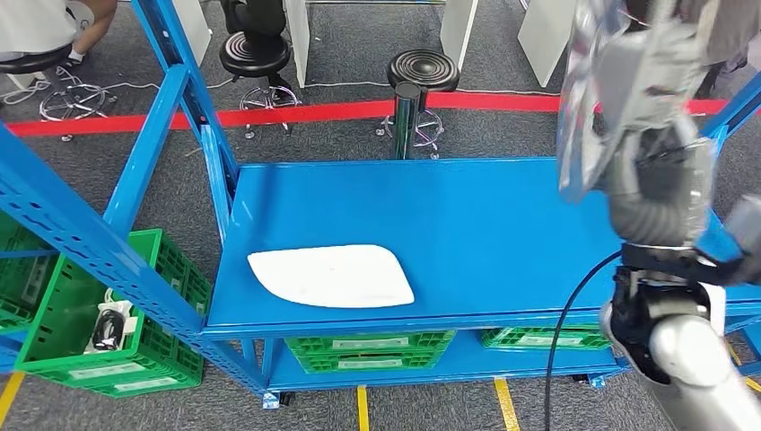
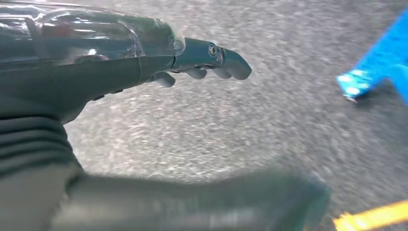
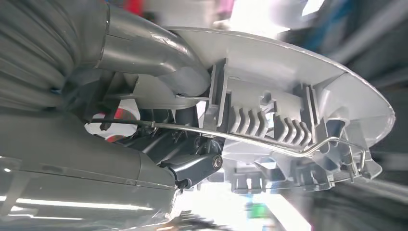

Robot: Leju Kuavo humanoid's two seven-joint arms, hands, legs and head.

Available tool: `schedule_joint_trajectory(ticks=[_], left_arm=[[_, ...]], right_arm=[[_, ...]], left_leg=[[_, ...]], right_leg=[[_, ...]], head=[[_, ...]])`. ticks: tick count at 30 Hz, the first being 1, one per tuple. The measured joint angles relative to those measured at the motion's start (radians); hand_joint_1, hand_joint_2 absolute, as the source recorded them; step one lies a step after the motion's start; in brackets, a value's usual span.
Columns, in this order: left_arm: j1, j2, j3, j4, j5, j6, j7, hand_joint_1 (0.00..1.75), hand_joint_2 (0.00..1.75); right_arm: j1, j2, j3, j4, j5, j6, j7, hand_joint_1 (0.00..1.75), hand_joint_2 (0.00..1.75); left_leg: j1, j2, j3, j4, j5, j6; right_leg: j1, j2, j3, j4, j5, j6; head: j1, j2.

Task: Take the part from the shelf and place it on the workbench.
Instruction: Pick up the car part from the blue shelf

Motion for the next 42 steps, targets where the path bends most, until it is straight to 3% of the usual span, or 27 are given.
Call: schedule_joint_trajectory(ticks=[6,13,19,29,42], left_arm=[[-0.002,-0.009,0.006,0.004,-0.047,-0.034,-0.098,0.0,1.75],[-0.006,-0.016,0.007,0.005,-0.068,-0.027,-0.118,0.0,1.75],[-0.008,-0.017,0.007,0.005,-0.071,-0.012,-0.122,0.0,1.75],[-0.015,-0.018,0.029,0.011,-0.017,-0.087,-0.155,0.0,1.75],[-0.028,-0.019,0.048,0.014,-0.072,-0.05,-0.138,0.0,1.75]], right_arm=[[-0.008,0.059,0.023,-0.212,0.163,-0.001,-0.037,1.75,1.75],[0.05,0.113,0.064,-0.295,0.154,-0.014,-0.106,1.75,1.75],[0.117,0.156,0.095,-0.302,0.101,-0.016,-0.192,1.75,1.75],[0.17,0.2,0.154,-0.283,0.128,-0.003,-0.199,1.75,1.75],[0.21,0.244,0.202,-0.187,0.055,0.017,-0.232,1.75,1.75]], left_leg=[[0.001,-0.003,0.0,0.0,-0.001,-0.001],[0.001,-0.004,0.0,-0.001,-0.001,-0.001],[0.0,-0.005,0.0,-0.001,-0.001,-0.001],[0.001,-0.005,0.0,-0.001,-0.002,-0.002],[-0.006,-0.004,0.0,0.0,-0.005,0.003]], right_leg=[[0.0,-0.001,0.0,0.0,-0.002,-0.002],[0.0,-0.001,0.0,0.0,-0.002,-0.002],[0.0,-0.001,0.0,0.0,-0.002,-0.002],[0.0,-0.001,0.0,0.0,-0.003,-0.002],[-0.006,-0.001,0.0,-0.001,-0.004,0.003]], head=[[-0.001,0.0],[0.0,0.0],[0.0,0.0],[0.0,0.0],[-0.001,0.0]])
